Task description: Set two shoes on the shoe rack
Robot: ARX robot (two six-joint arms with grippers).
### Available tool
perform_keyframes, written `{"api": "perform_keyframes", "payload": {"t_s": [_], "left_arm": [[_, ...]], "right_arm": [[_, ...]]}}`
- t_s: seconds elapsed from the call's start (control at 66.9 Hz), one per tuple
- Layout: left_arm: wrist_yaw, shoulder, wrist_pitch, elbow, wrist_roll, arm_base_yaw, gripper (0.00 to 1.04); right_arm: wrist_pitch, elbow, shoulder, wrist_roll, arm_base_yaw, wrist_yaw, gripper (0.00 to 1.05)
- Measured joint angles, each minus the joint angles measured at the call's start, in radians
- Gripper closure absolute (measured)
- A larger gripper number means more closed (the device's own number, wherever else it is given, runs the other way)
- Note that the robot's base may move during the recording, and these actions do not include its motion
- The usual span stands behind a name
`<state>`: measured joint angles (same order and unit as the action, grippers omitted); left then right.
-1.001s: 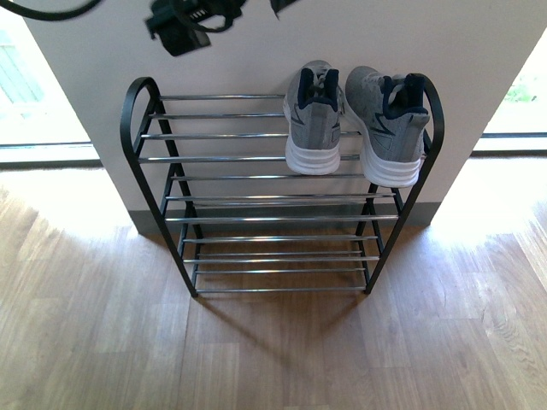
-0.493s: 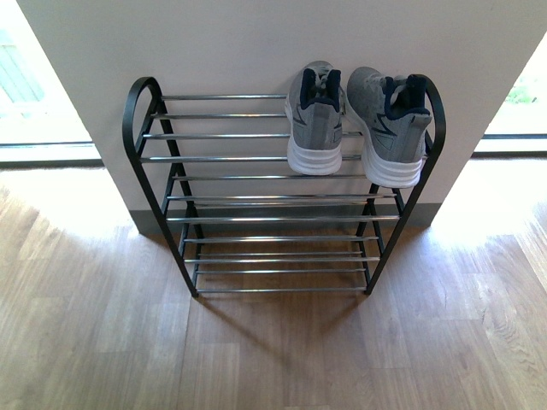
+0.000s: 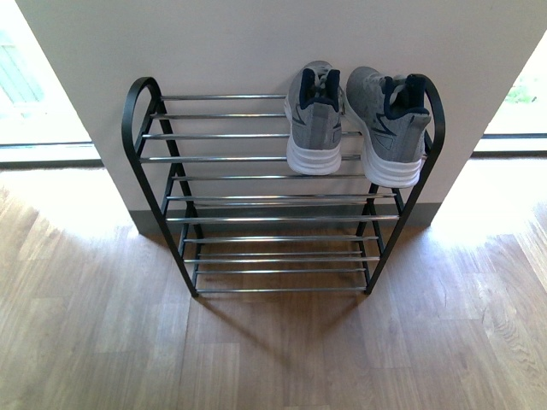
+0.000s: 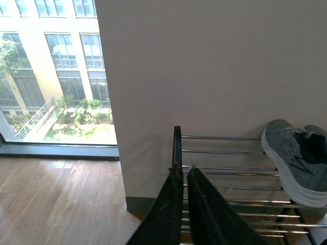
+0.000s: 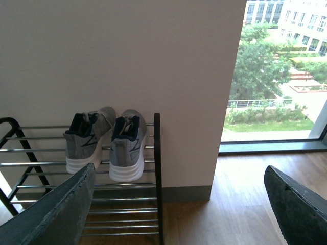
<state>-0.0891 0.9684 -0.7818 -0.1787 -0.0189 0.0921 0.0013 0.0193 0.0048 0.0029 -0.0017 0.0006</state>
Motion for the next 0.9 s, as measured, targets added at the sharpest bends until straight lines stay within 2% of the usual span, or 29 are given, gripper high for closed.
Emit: {"api": "perform_keyframes", "payload": {"t_s": [0.075,0.149,0.224,0.448,0.553,0.897], "left_arm": [[0.012,-0.04,0.015,0.021,0.004,-0.011,1.04],[0.082,-0.09,0.041,0.049,0.007,-0.063,1.04],[0.082,-0.15,0.075,0.074,0.008,-0.088,1.04],[0.089,-0.287,0.167,0.12,0.008,-0.088,1.04],[0.089,-0.309,0.138,0.16,0.008,-0.088,1.04],[0.089,-0.517,0.335,0.165,0.008,-0.089,1.04]], "right_arm": [[0.0,0.0,0.0,0.0,0.0,0.0,0.09],[0.0,0.0,0.0,0.0,0.0,0.0,0.09],[0.0,0.0,0.0,0.0,0.0,0.0,0.09],[0.0,0.0,0.0,0.0,0.0,0.0,0.09],[0.0,0.0,0.0,0.0,0.0,0.0,0.09],[0.0,0.0,0.0,0.0,0.0,0.0,0.09]]}}
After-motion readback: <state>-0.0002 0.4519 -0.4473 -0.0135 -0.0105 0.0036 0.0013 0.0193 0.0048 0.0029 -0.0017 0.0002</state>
